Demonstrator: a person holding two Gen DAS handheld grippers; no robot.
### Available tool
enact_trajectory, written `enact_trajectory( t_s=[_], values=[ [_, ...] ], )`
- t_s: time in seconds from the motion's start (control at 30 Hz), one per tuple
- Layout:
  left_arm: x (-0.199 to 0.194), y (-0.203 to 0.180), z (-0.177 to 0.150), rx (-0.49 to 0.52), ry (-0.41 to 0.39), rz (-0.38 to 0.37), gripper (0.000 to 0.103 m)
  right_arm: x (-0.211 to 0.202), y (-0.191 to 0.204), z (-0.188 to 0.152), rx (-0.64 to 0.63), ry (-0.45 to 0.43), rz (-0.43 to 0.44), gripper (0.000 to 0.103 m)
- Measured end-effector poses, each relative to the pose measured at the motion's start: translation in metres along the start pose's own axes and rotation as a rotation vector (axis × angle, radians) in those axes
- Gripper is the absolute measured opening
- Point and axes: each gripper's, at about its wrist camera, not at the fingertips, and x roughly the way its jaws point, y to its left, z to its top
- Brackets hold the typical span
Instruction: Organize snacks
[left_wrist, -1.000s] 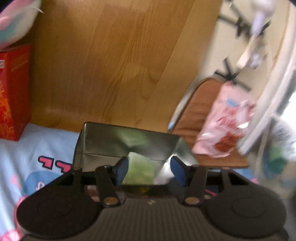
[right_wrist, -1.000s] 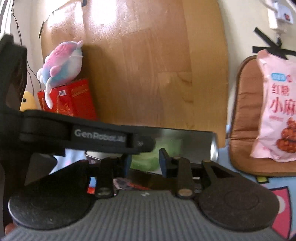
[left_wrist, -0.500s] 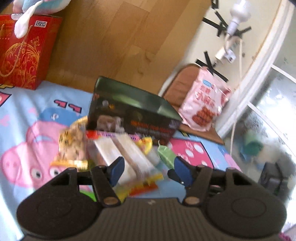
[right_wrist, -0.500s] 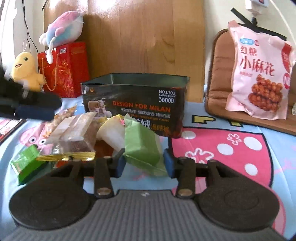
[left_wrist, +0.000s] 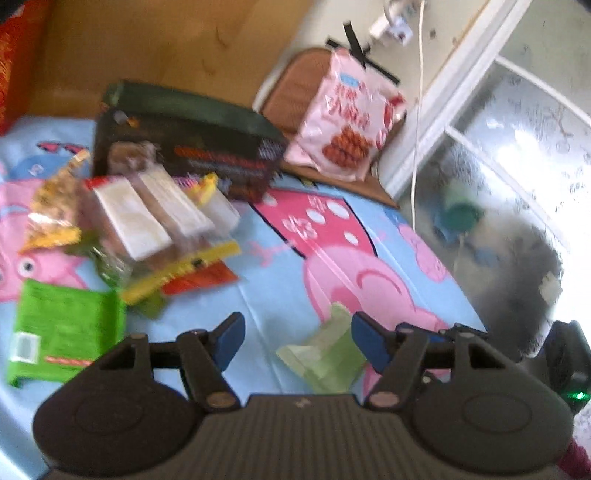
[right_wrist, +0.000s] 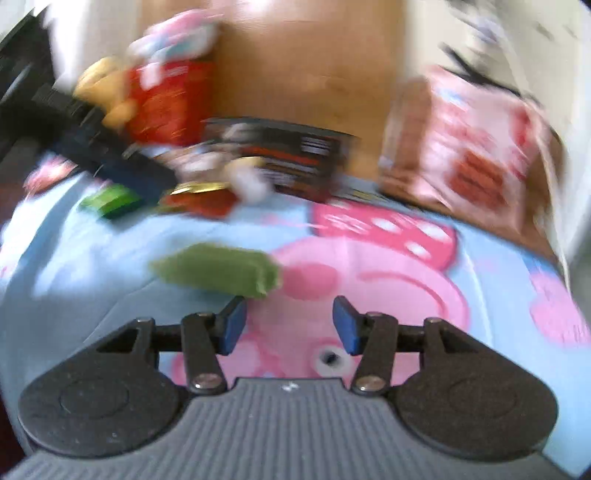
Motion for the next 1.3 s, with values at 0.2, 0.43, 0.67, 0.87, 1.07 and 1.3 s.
enact_trajectory(
  t_s=[0.2,0.43,0.67,0.87,1.07,1.3],
  values=[
    [0.014,-0.006,-0.008,-0.028,0.101,-0.015,0.065,-0.003,0.003,-0.006,0.026,0.014,0.108,0.062],
    [0.031,-0.008,-0.009,-0.060,0.153,-0.045,0.066,0.023,0.017,0.002,-0.097,0.059,0.187,0.060],
    [0.015,-0.004,0.006,-0.067,0.084,0.003,0.058,0.023,0.034,0.007,-0.066,-0.007,0.184,0.036],
    [-0.005,-0.005,0.047,-0.016,-0.032,0.022,0.058,0.023,0.035,0.038,-0.031,-0.120,0.167,0.035],
    [-0.010,0.010,0.106,0.021,-0.145,0.068,0.059,0.052,0.027,0.090,-0.013,-0.218,0.156,0.035],
    [0.006,0.055,0.161,-0.028,-0.250,0.243,0.066,0.135,0.024,0.152,0.025,-0.231,0.101,0.045]
  ],
)
